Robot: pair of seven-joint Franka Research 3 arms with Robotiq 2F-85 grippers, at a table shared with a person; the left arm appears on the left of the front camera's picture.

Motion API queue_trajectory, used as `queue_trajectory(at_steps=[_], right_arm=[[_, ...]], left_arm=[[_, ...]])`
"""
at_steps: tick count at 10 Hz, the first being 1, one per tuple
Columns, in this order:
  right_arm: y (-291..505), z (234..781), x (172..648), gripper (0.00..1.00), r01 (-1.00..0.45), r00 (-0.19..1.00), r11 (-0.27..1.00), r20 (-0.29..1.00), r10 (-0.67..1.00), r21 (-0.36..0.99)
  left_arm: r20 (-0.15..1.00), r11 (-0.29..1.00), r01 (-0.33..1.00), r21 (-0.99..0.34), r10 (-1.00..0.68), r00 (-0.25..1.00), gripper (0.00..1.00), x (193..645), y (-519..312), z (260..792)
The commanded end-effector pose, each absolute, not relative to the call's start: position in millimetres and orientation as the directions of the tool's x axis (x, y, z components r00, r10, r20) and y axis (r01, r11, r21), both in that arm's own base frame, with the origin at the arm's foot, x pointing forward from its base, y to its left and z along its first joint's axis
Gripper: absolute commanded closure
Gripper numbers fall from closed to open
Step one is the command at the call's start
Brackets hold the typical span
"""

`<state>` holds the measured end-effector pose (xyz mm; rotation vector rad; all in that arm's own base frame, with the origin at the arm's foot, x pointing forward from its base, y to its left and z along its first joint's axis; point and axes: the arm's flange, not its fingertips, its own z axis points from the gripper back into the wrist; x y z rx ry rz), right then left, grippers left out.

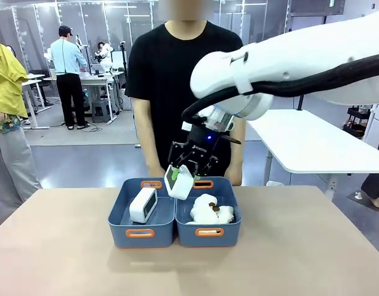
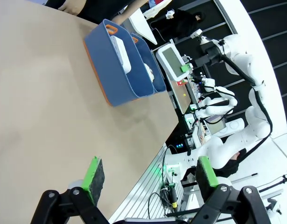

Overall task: Sort the digital clocks into the basket.
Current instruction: Pick up the Digital clock from the table and place it into the empty Plastic storage basket.

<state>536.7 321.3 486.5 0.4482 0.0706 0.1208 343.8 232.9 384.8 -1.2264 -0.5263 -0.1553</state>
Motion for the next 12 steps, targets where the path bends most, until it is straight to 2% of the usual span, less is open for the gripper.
queue_trajectory(at_steps=[1,3,5,9,12], right_arm=[[353,480,556,0.48,-0.032,0.996,0.900,-0.065,0.067,0.435],[377,473,561,0.48,-0.039,0.994,0.895,-0.073,0.079,0.444],[385,452,577,0.48,0.049,0.996,0.924,-0.090,-0.016,0.379],[407,430,582,0.48,0.040,0.989,0.915,-0.145,0.020,0.401],[396,421,577,0.48,0.078,0.987,0.939,-0.157,-0.026,0.334]], left_arm=[[0.465,0.347,0.392,-0.852,0.158,0.871,0.00,343,234,387],[0.465,0.347,0.392,-0.852,0.158,0.871,0.00,343,234,387],[0.465,0.347,0.392,-0.852,0.158,0.871,0.00,343,234,387],[0.465,0.347,0.392,-0.852,0.158,0.871,0.00,343,234,387],[0.465,0.347,0.392,-0.852,0.158,0.871,0.00,343,234,387]])
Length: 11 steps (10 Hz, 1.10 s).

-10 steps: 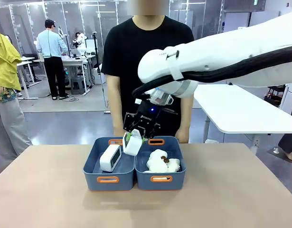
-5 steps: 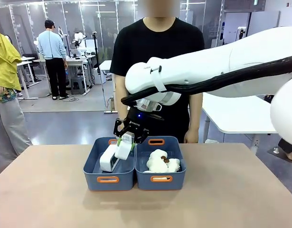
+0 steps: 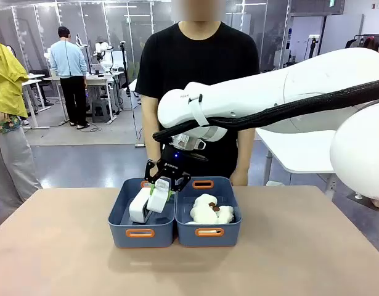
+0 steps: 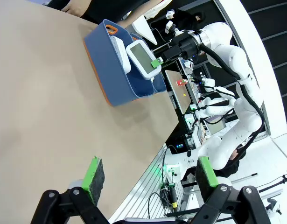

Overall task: Sort the digital clocks into the basket.
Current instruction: Pick up the Digital clock from the table and place it into the empty Plastic storage basket.

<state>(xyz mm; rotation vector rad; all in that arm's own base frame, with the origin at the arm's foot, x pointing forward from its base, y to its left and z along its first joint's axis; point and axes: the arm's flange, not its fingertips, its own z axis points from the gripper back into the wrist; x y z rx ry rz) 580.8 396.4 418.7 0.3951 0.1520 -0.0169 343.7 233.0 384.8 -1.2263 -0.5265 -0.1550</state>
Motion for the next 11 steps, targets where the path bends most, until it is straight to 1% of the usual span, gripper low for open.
queue_trajectory(at_steps=[1,4,6,7,8,9,10,11], right_arm=[[394,417,576,0.48,0.087,0.986,0.943,-0.160,-0.037,0.322],[393,405,573,0.48,0.092,0.984,0.956,-0.172,-0.044,0.279],[388,403,576,0.48,0.085,0.984,0.953,-0.178,-0.033,0.293],[391,402,575,0.33,0.081,0.983,0.951,-0.180,-0.027,0.298],[389,404,572,0.23,0.077,0.983,0.952,-0.181,-0.023,0.297],[390,403,573,0.06,0.075,0.983,0.951,-0.181,-0.020,0.301],[389,403,574,0.00,0.075,0.983,0.951,-0.180,-0.021,0.300],[390,404,574,0.00,0.074,0.984,0.952,-0.177,-0.021,0.297]], left_arm=[[0.465,0.347,0.392,-0.852,0.158,0.871,0.00,343,234,387],[0.465,0.347,0.392,-0.852,0.158,0.871,0.00,343,234,387],[0.465,0.347,0.392,-0.852,0.158,0.871,0.00,343,234,387],[0.465,0.347,0.392,-0.852,0.158,0.871,0.00,343,234,387],[0.465,0.347,0.392,-0.852,0.158,0.871,0.00,343,234,387],[0.465,0.347,0.392,-0.852,0.158,0.871,0.00,343,234,387],[0.465,0.347,0.392,-0.852,0.158,0.871,0.00,343,234,387],[0.465,0.347,0.392,-0.852,0.158,0.871,0.00,343,234,387]])
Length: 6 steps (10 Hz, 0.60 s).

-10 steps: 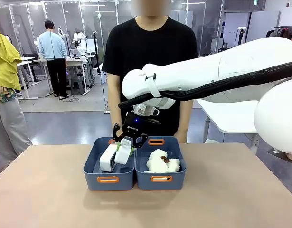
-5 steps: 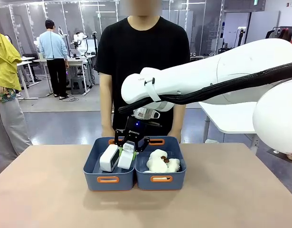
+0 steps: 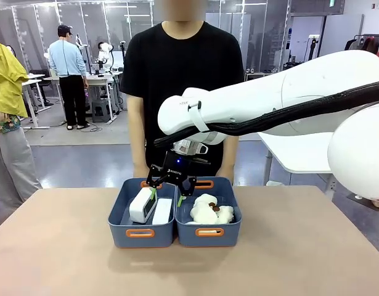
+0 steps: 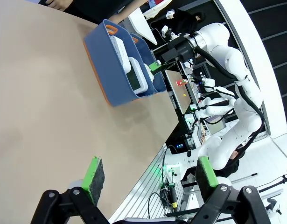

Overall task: Sort the digital clocks into the basket.
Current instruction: Pick up the Digital clock from the table and place it into the empty Plastic storage basket.

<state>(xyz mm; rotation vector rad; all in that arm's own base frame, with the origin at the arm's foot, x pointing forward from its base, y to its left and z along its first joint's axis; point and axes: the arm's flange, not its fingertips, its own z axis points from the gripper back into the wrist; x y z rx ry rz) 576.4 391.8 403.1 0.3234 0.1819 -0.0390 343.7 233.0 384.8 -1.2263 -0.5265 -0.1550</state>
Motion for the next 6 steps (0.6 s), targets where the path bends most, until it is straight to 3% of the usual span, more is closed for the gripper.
queue_trajectory(at_steps=[1,6], right_arm=[[388,411,570,0.00,0.068,0.985,0.951,-0.174,-0.016,0.302],[393,409,575,0.00,0.063,0.984,0.947,-0.177,-0.006,0.316]], left_arm=[[0.465,0.347,0.392,-0.852,0.158,0.871,0.00,343,234,387],[0.465,0.347,0.392,-0.852,0.158,0.871,0.00,343,234,387]])
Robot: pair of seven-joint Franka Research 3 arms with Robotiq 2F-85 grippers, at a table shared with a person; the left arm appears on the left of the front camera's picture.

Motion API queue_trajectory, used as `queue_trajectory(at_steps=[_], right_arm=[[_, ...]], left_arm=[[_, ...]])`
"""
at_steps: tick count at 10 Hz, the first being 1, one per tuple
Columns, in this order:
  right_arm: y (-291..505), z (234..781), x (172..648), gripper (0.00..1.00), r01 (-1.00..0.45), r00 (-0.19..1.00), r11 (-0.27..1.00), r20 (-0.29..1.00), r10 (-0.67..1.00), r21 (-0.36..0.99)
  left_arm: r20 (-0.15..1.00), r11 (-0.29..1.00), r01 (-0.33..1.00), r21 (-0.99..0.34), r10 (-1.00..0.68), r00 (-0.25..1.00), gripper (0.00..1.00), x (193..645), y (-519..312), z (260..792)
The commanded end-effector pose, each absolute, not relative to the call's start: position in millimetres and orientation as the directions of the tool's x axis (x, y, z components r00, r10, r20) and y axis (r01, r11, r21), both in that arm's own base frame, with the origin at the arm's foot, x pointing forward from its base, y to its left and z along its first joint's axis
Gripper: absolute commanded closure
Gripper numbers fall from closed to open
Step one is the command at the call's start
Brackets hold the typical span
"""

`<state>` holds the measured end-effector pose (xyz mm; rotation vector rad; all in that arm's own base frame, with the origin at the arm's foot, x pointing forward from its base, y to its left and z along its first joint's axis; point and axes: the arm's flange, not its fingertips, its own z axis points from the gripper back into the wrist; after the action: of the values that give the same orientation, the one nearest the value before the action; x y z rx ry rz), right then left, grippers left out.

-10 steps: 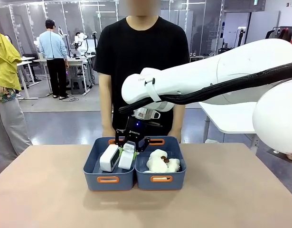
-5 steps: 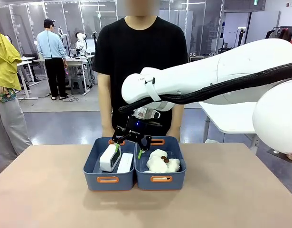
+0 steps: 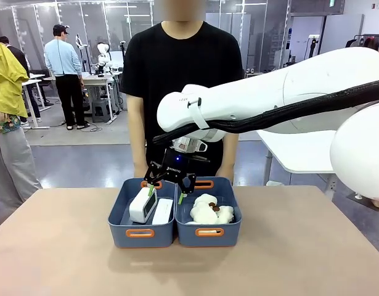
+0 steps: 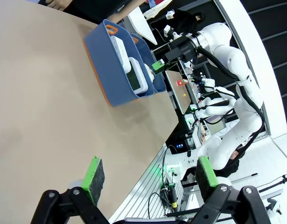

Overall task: Sort the digital clocks into the basket.
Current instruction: Pick up the Digital clock from the table and place it into the empty Plastic storage basket.

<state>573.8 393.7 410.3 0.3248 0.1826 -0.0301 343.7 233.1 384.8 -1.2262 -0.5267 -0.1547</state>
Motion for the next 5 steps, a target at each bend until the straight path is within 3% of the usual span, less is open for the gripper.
queue_trajectory(at_steps=[1,5], right_arm=[[392.7,408.6,575.2,0.00,0.063,0.984,0.947,-0.177,-0.006,0.316],[392.7,408.6,575.2,0.00,0.063,0.984,0.947,-0.177,-0.006,0.316]], left_arm=[[0.465,0.347,0.392,-0.852,0.158,0.871,0.00,342.7,233.6,387.3],[0.465,0.347,0.392,-0.852,0.158,0.871,0.00,342.7,233.6,387.3]])
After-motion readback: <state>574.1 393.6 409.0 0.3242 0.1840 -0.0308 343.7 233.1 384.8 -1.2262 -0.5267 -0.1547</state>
